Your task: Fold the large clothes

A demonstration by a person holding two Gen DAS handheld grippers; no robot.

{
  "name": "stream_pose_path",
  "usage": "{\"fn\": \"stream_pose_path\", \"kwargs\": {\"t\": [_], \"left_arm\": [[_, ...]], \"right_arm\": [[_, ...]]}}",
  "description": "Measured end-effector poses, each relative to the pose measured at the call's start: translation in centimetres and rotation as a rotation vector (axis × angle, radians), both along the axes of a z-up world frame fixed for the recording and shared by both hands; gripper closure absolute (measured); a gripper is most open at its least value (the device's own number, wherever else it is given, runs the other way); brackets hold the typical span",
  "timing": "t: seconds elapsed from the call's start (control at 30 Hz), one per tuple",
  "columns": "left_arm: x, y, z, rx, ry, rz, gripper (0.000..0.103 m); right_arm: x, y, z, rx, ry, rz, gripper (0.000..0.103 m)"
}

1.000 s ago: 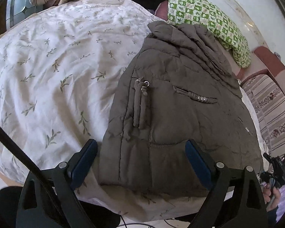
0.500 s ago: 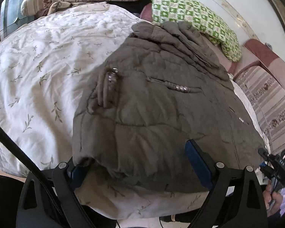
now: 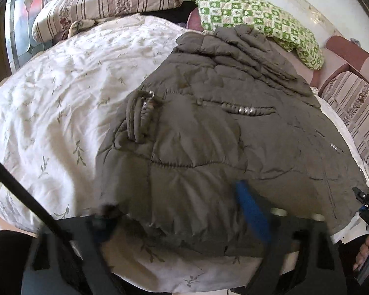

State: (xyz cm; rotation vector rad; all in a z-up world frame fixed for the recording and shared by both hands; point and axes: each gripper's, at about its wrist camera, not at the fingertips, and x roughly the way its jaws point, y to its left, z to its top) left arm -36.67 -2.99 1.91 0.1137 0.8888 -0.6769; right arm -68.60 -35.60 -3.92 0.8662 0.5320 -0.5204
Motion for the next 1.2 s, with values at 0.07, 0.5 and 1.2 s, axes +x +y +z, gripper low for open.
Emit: {"fn": "stream_pose_path", "kwargs": {"t": [0.07, 0.5, 1.2], "left_arm": [[-0.3, 0.1, 0.6, -0.006, -0.029, 0.004, 0.054], [-2.3, 1.6, 3.7, -0.039, -0.084, -0.041, 0.081], [0.2, 1.6, -0.2, 0.006, 0.019, 0.011, 0.041]], "right_arm": [[0.0, 0.4, 0.8, -0.026, -0.003, 0.021, 0.081], [-1.4, 3.4, 5.9, -0.228, -0.045, 0.032, 0.088], [-0.1, 0.8, 1.3, -0.046, 0.037, 0.012, 0.073]]}}
